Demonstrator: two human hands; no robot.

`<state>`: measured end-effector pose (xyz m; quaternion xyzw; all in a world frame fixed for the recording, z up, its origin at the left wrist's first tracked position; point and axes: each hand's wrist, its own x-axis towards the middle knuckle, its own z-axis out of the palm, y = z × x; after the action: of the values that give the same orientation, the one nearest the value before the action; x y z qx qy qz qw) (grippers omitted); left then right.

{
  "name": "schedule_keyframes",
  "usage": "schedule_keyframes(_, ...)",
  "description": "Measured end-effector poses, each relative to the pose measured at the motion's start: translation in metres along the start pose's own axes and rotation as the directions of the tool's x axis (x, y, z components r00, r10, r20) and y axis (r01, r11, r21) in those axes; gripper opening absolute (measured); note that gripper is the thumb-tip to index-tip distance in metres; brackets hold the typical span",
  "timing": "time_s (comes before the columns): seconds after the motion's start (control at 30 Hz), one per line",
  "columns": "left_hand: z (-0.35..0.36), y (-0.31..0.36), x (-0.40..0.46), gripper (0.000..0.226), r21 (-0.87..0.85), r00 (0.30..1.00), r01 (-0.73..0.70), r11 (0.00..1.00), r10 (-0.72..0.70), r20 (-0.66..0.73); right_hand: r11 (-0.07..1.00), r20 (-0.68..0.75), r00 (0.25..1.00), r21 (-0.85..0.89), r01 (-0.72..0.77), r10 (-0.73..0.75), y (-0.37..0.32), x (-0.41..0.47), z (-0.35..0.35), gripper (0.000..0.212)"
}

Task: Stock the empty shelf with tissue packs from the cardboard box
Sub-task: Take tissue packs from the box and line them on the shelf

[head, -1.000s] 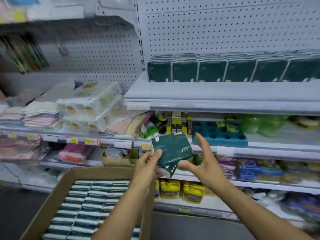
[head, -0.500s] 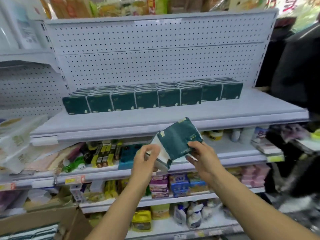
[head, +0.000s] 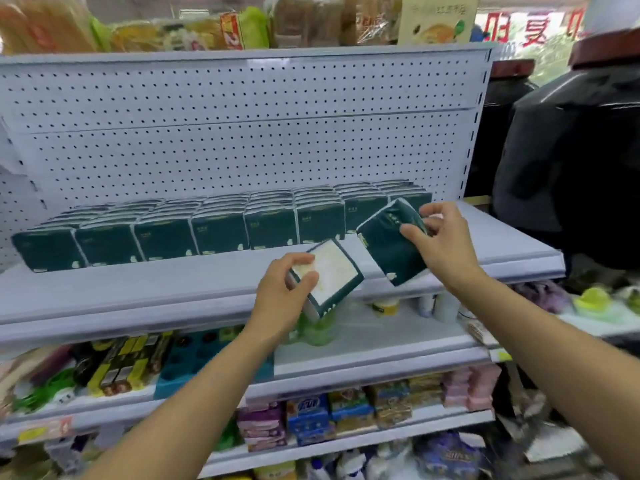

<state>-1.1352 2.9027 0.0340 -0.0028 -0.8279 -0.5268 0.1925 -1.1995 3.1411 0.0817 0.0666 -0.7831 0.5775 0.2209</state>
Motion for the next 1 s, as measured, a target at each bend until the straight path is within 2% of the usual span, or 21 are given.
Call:
schedule_keyframes(0.13,0.003,-0.005,0.054,0.018,0.051,0.998,-0.014,0.999,0.011,0.058,0.928,0.100,0.980,-0.317,0.197,-0.174,0.013,0.063,0.018,0.026)
schedule_keyframes(0.27,0.010,-0.013,0.099,0.017,0.008,0.993,0.017,1.000,-0.018,0.113,0.778,0.316,0.930,-0.530,0.338,-0.189,0.034,0.108,0.041,0.020)
schedule_keyframes(0.37,0.020,-0.024,0.120,0.016,-0.034,0.988,0.057,0.998,-0.051,0.147,0.606,0.443,0.875,-0.648,0.462,-0.195,0.051,0.120,0.047,0.034)
schedule_keyframes(0.47,0.027,-0.029,0.134,0.013,-0.055,0.984,0.093,0.994,-0.083,0.158,0.472,0.451,0.860,-0.720,0.509,-0.238,0.071,0.119,0.046,0.057)
schedule_keyframes(0.57,0.028,-0.030,0.142,0.012,-0.107,0.976,0.131,0.986,-0.109,0.187,0.425,0.443,0.846,-0.732,0.533,-0.297,0.091,0.120,0.044,0.065)
schedule_keyframes(0.7,0.029,-0.031,0.151,0.015,-0.176,0.965,0.163,0.971,-0.120,0.232,0.492,0.491,0.796,-0.626,0.605,-0.354,0.103,0.140,0.048,0.064)
schedule_keyframes(0.83,0.030,-0.035,0.156,0.017,-0.220,0.957,0.197,0.955,-0.138,0.257,0.494,0.533,0.757,-0.576,0.652,-0.378,0.113,0.164,0.061,0.064)
schedule_keyframes(1.0,0.032,-0.039,0.158,0.038,-0.255,0.957,0.213,0.943,-0.148,0.248,0.432,0.579,0.670,-0.513,0.742,-0.464,0.124,0.186,0.073,0.065)
